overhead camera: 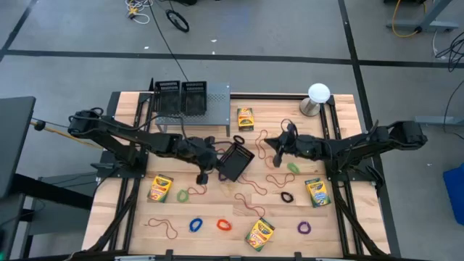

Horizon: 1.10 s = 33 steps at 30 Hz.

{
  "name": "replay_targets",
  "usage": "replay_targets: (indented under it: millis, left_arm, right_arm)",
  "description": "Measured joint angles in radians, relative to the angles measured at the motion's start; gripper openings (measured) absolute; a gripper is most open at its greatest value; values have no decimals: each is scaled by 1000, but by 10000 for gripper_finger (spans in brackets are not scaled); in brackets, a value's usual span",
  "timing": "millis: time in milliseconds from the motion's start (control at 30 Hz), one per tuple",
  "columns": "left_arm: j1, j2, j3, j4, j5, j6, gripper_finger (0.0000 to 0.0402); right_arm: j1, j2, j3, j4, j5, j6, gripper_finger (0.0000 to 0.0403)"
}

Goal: Pick & Place Office Desk Supplies
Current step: Put the black bin on the shelf

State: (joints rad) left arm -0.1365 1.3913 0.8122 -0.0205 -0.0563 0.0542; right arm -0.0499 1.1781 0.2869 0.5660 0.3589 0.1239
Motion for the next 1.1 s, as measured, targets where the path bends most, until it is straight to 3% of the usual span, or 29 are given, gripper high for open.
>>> replay_targets:
  millis: [367, 633, 867, 1100]
  left_arm:
    - [-68, 233, 274, -348, -85, 3, 130]
    - [-71, 403, 428, -571, -137, 43, 155]
    - [-81, 447, 448, -603, -162, 88, 123]
    - [-90, 459, 449, -571, -176, 127, 22]
  right_arm:
    - [-18, -1, -1, -13, -47, -35, 11]
    - [-19, 0, -1, -45, -53, -58, 8]
    - [-19, 0, -1, -54, -64, -62, 10]
    - [-19, 0, -1, -54, -64, -71, 11]
